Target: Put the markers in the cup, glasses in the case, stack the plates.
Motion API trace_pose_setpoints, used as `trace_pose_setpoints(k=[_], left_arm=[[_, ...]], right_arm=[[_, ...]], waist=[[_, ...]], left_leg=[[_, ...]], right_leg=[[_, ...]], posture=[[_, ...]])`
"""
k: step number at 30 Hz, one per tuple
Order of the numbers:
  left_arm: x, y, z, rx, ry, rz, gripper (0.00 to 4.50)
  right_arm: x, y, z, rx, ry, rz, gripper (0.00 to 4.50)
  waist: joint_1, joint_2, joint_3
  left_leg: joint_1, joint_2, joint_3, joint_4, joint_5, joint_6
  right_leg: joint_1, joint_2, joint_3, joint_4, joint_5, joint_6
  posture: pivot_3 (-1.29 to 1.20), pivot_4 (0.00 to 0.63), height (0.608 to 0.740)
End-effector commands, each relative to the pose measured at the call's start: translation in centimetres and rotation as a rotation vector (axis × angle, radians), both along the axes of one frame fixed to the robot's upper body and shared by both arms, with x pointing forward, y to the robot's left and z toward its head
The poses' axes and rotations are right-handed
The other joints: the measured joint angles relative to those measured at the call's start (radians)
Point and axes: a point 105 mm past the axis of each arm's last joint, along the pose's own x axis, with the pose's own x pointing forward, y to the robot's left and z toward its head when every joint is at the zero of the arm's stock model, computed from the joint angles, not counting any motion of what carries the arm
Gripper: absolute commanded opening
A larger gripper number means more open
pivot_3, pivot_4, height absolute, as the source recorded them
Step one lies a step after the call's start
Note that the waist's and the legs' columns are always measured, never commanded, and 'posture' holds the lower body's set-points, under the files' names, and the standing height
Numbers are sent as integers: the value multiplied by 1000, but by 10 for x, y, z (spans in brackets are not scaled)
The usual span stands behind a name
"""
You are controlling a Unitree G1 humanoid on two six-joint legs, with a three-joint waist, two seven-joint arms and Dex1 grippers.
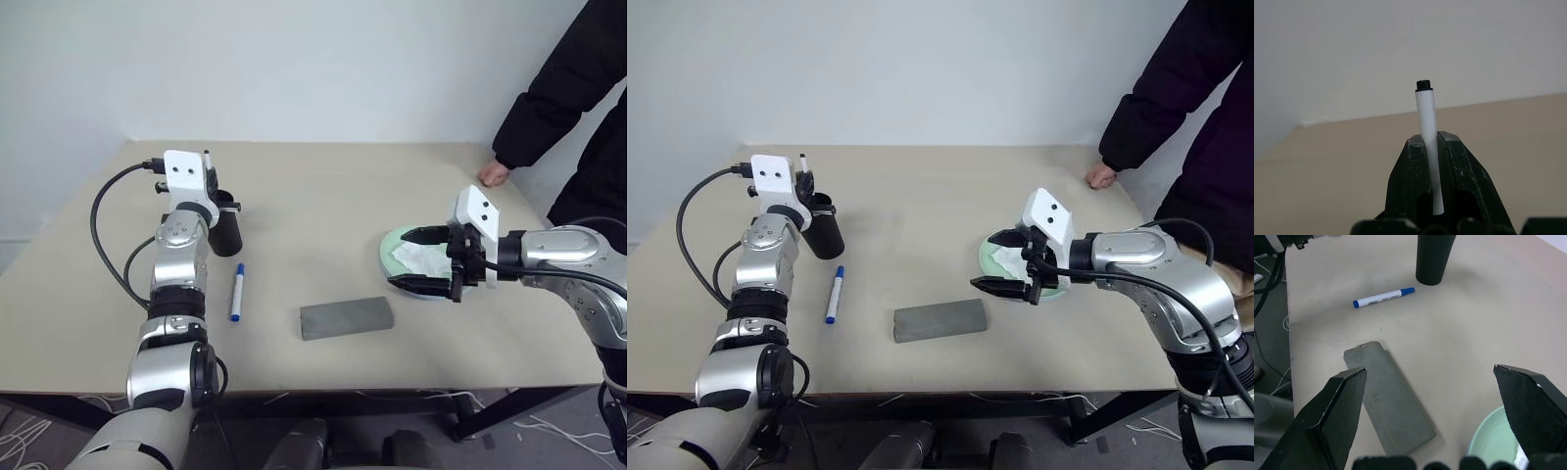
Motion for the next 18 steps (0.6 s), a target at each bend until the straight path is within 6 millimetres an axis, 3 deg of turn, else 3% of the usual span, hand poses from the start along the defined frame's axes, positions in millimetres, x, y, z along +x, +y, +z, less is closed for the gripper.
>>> trace_pose_setpoints(k=[1, 12, 18], left_arm=[[-2, 5, 7, 10, -39, 7, 25], [-4, 5, -8, 16, -3, 0, 25], [-3, 4, -7, 19, -2, 1, 1741]], right_arm=[[0, -1, 13, 5, -54, -4, 4500], [1, -1, 13, 3, -57, -7, 4500], [1, -2, 13, 3, -57, -7, 4500]], waist=[[0, 0, 0], [0, 0, 0], [0, 1, 0]], left_leg=[[0, 0, 0, 0, 0, 0], [0, 0, 0, 0, 0, 0], [0, 0, 0, 0, 0, 0]], right_leg=[[0, 0, 0, 0, 0, 0], [0, 0, 0, 0, 0, 0], [0, 0, 0, 0, 0, 0]], posture=[[0, 0, 727], [0, 0, 727], [0, 0, 727]])
